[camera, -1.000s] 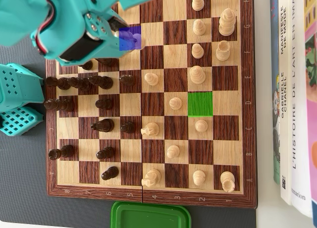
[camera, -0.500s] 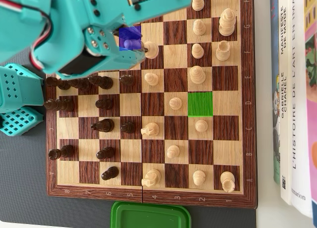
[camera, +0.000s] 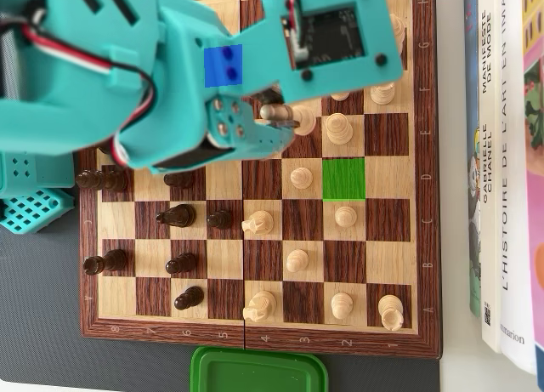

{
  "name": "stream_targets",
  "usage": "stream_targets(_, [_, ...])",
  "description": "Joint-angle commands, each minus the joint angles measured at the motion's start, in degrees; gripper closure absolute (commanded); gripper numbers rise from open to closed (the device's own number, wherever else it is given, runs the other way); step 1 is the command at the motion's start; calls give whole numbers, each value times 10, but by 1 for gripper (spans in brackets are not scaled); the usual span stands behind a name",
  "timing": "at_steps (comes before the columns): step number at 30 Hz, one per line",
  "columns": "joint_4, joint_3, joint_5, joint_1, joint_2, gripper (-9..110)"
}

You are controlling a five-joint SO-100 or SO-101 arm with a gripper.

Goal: Play chess

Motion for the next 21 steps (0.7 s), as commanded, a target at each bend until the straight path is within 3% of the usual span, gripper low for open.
stream_targets(1, [1, -37, -3, 11, -4, 97])
stream_targets(21, [1, -106, -4, 57, -110, 96])
